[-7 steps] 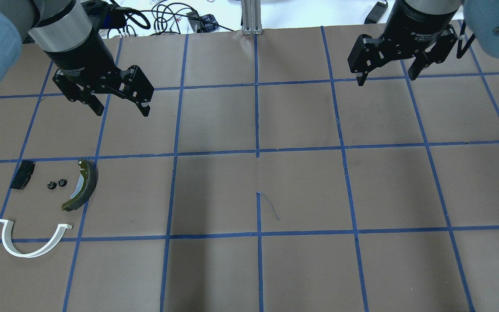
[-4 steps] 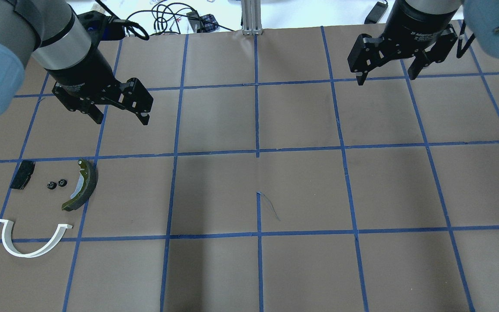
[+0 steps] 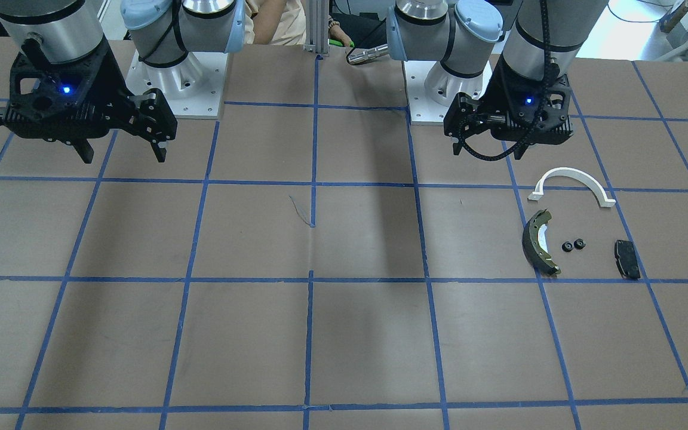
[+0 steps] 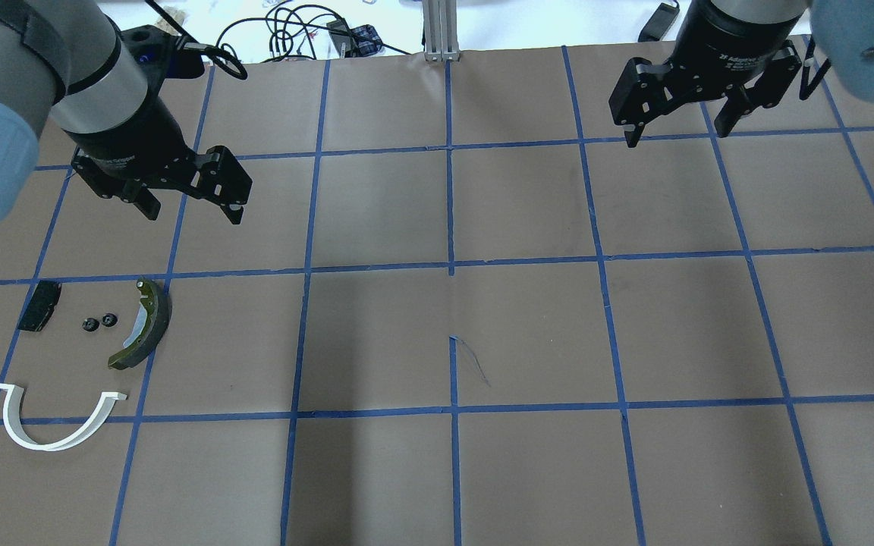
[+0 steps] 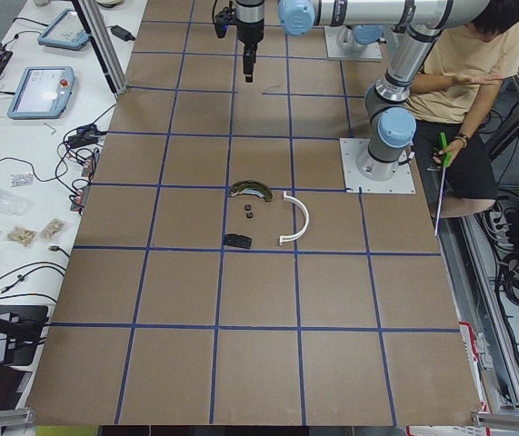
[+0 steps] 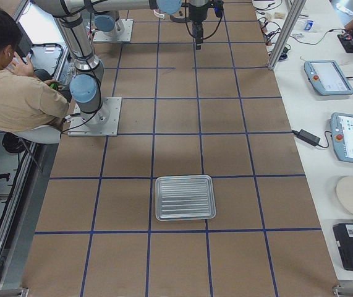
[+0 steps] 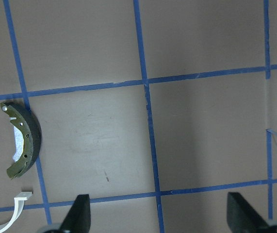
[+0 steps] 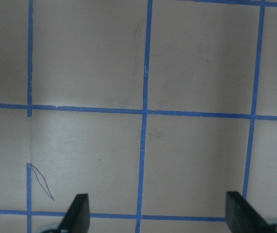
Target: Place bearing gear from tray to pile
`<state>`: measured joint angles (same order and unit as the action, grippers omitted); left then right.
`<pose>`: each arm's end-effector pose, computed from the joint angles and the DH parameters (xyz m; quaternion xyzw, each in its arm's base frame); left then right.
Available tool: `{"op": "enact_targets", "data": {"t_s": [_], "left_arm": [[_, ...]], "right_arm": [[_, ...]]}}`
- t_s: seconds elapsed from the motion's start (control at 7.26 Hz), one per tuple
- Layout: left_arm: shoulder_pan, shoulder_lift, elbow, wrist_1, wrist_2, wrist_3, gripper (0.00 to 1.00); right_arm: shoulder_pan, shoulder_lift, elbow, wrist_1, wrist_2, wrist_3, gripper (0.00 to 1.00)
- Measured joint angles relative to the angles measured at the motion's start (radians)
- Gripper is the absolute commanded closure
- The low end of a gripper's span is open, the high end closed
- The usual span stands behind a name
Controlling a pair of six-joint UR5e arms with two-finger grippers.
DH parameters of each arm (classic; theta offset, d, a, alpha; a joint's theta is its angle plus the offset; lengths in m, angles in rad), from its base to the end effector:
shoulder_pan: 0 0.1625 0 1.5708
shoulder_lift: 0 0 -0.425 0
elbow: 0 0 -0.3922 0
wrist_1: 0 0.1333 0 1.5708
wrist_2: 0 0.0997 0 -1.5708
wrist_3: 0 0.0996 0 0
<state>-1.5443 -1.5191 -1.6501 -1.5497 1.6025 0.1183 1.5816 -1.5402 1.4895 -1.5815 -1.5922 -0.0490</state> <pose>-0.1177 -0.4724 0.4759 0.0459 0.9988 0.0044 0.0156 0.1367 -0.5089 0.5139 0.0296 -0.9990 0.0305 0.0113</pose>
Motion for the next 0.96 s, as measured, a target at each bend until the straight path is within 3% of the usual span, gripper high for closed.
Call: {"op": "enact_targets", "data": {"t_s": [0.96], "left_arm": [[0.003, 0.005, 0.010, -0.053, -0.032, 0.000, 0.00]], "right_arm": [[0.000, 0.000, 0.000, 0.000, 0.001, 0.001, 0.00]]}}
